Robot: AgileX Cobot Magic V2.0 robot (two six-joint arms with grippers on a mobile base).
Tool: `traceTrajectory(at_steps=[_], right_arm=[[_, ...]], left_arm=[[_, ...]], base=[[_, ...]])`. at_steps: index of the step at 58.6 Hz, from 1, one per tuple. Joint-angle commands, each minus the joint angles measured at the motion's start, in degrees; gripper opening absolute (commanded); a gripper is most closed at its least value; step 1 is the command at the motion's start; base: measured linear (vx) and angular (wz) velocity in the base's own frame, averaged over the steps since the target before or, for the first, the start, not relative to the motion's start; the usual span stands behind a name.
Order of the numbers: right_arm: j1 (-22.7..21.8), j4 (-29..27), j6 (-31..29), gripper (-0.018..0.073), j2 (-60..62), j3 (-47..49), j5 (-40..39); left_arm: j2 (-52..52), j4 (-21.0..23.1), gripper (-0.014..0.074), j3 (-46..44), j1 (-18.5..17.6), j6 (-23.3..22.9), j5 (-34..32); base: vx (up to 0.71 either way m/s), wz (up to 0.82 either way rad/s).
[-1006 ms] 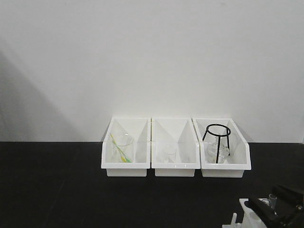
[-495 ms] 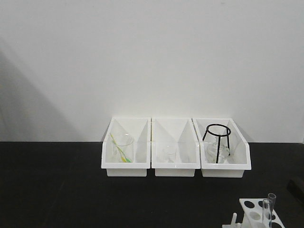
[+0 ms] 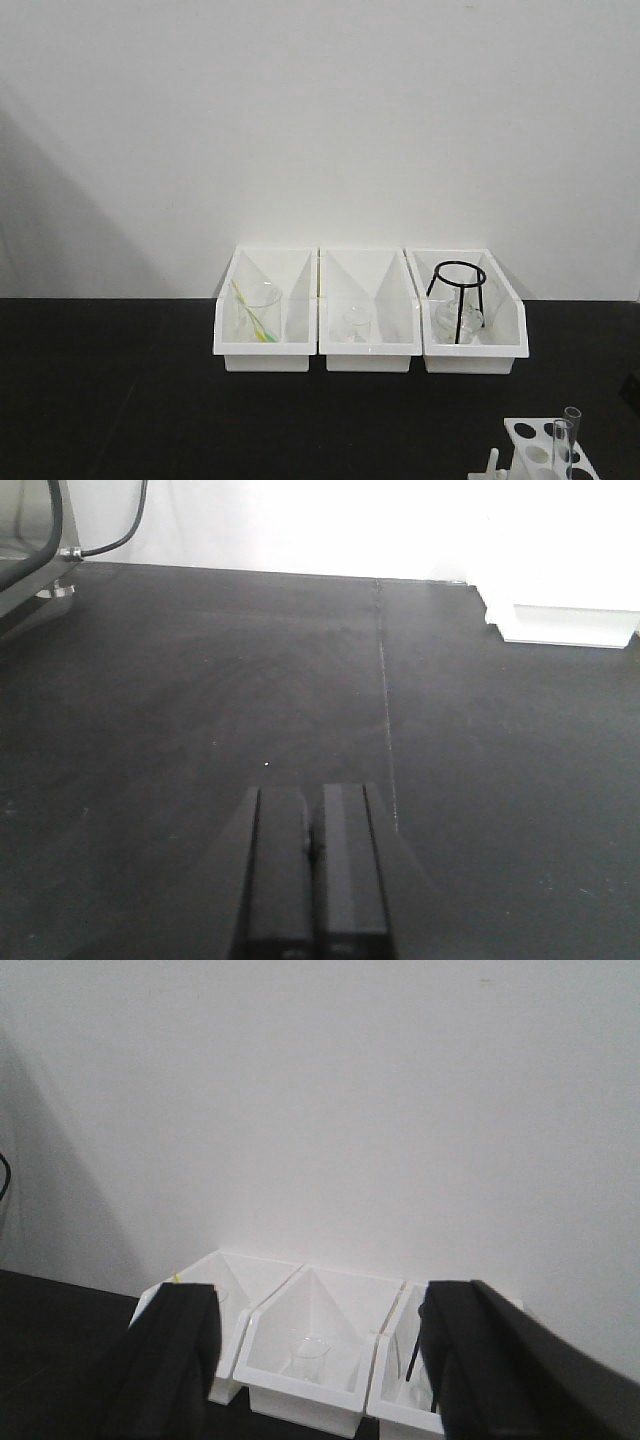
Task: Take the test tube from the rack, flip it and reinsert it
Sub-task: 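Open the right gripper and raise it away from the tube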
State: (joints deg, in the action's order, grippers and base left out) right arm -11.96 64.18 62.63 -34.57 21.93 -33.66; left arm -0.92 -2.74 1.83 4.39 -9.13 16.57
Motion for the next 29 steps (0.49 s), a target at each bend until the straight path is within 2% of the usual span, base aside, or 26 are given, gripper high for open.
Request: traceTrajectory(at_steps=[1,8,17,20,24,26,29], right_arm=[[-0.05,-2.06,-0.34,0.0498,-0.06,1.56,-0.93],[-0.05,-1.99,-0.34,0.0467,-0.06,1.56,-0.76],[0.87,-4.82,-1.28,0.0365,0.95,1.56,0.55],[2.49,-8.74,-4.1,0.0312,2.14,1.56,3.01],[5.24,-15.7,-10.69,0.0231,3.74,1.56,7.63],[6.58,-19.27,-15.1,0.0185,4.39,1.56,10.54],[9.41,-27.92,-23.79,0.0109,5.93,1.56,15.45]], left_arm=[[-0.61,0.25,-0.0006,-0.01,-0.41,0.01,-4.95],[-0.61,0.25,-0.0006,-0.01,-0.41,0.01,-4.95],[-0.61,0.25,-0.0006,-0.01,-0.41,0.01,-4.95],[-0.61,0.25,-0.0006,-0.01,-0.41,0.01,-4.95],[-0.61,0.25,-0.0006,-0.01,-0.41,0.01,-4.95],[-0.61,0.25,-0.0006,-0.01,-0.41,0.01,-4.95],[-0.61,0.25,-0.0006,-0.01,-0.41,0.01,-4.95]], base=[[0.0,0.0],[0.0,0.0],[0.0,0.0],[0.0,0.0],[0.0,0.0],[0.0,0.0],[0.0,0.0]])
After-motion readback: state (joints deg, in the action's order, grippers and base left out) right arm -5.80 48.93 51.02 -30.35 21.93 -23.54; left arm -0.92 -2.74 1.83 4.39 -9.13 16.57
